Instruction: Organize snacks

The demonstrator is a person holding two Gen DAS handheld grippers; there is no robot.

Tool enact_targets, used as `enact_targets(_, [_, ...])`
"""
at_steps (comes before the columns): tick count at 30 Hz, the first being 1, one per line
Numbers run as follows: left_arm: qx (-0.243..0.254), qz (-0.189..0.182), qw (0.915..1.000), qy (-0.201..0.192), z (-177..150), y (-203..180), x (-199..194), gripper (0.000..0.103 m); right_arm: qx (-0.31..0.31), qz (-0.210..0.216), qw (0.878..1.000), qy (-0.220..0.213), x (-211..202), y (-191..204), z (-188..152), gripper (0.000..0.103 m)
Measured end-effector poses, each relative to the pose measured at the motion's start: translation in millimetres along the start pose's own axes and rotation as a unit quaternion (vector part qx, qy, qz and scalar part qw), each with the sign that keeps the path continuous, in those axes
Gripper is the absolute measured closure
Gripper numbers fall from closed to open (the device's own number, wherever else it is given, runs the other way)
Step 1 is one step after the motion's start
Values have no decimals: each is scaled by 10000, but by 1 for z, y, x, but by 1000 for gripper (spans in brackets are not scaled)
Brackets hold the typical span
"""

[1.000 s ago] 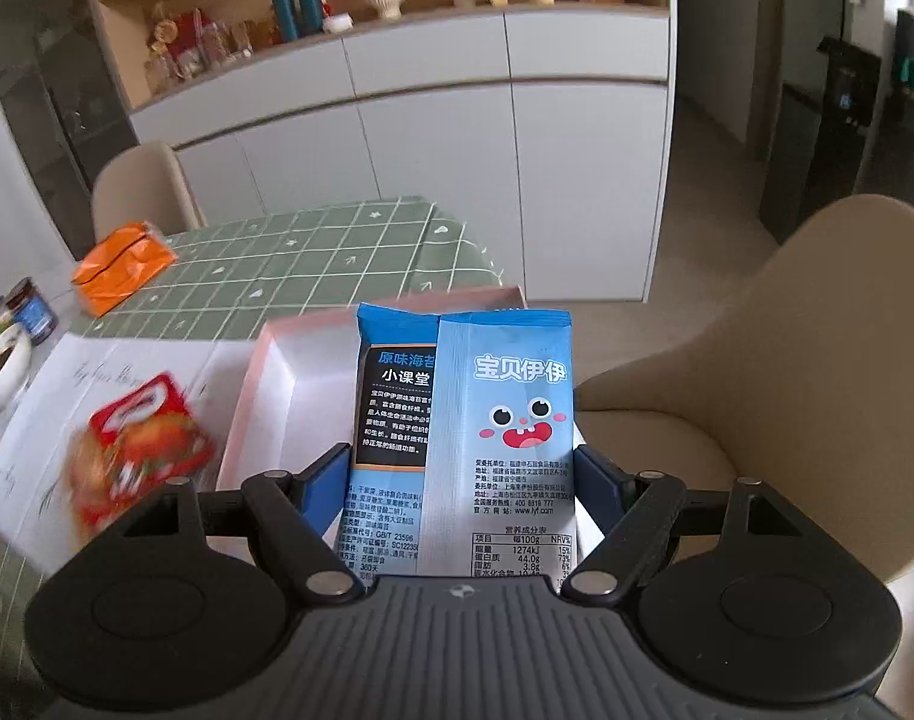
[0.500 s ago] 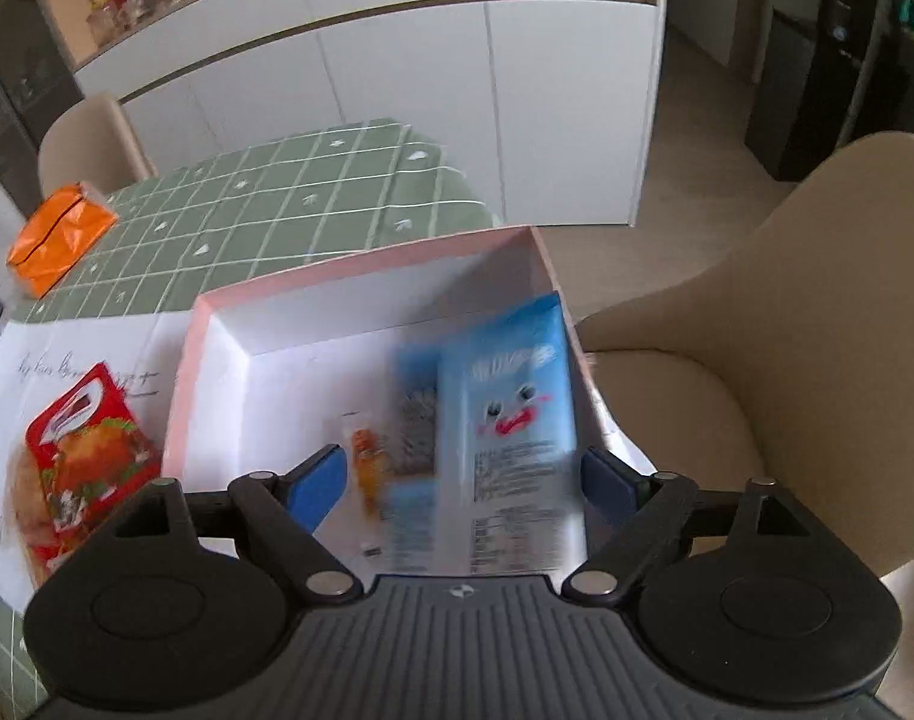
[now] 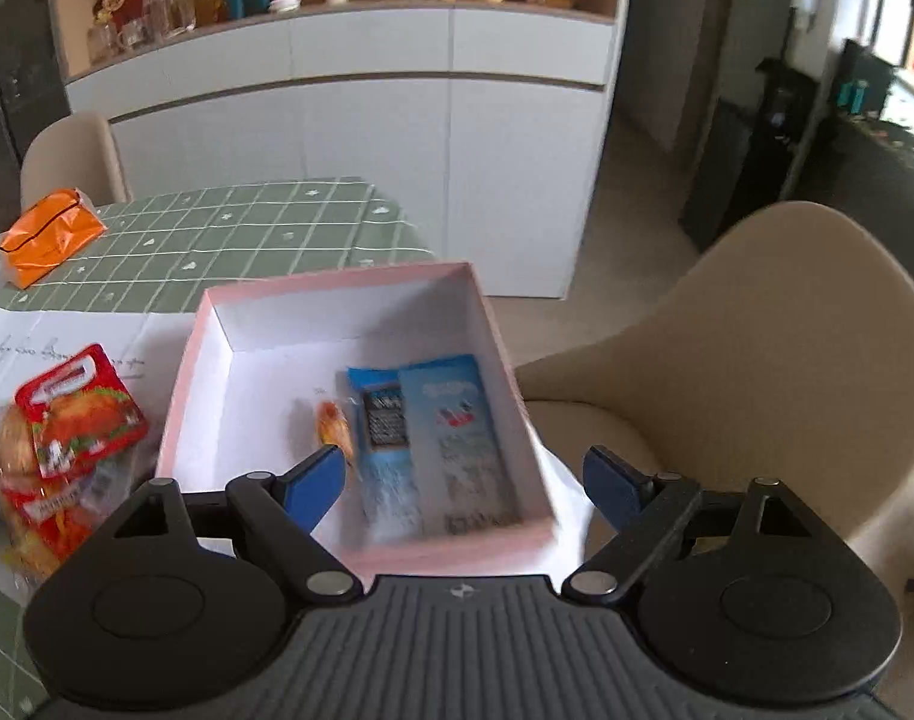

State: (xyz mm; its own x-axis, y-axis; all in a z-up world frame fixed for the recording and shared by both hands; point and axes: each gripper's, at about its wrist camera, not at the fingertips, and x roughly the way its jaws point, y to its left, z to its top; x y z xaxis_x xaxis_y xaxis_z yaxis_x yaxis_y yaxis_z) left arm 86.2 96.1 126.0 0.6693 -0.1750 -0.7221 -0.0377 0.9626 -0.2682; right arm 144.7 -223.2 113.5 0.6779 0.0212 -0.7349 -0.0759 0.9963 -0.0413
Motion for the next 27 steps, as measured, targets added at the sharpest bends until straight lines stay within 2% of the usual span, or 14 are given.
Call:
enact_targets(2, [-146, 267, 9992, -277, 27, 17, 16, 72, 142, -5, 9999, 74, -3, -3, -13, 16])
enact_targets(4, [-225, 496, 9981, -286, 49, 30, 41, 72, 366, 87, 9989, 281, -4, -8, -30, 16])
enact_targets(7, [-118, 825, 9965, 40, 65, 42, 85, 72, 445, 320, 9961, 693, 1, -4, -58, 16])
enact_targets(9, [135, 882, 9953, 386, 60, 43, 105, 75, 370, 419, 9944, 900, 8, 4, -71, 16])
enact_targets(13, [676, 493, 9955, 442, 36, 28, 98, 74, 297, 715, 9921, 990, 10, 18, -79, 16])
enact_targets(15, [860, 179, 9943, 605, 18, 15, 85, 74, 206, 790, 9923, 936, 10, 23, -75, 16])
enact_targets(17, [939, 13, 9927, 756, -2, 3, 72, 76, 121, 826, 9922, 928, 12, 29, -71, 16])
enact_targets(20, [685, -267, 9922, 1006, -36, -8, 57, 75, 23, 871, 9911, 1002, 15, 38, -71, 16])
enact_targets(27, [-134, -831, 9889, 1225, -102, -22, 30, 76, -209, 937, 9880, 1212, 9, 52, -89, 16])
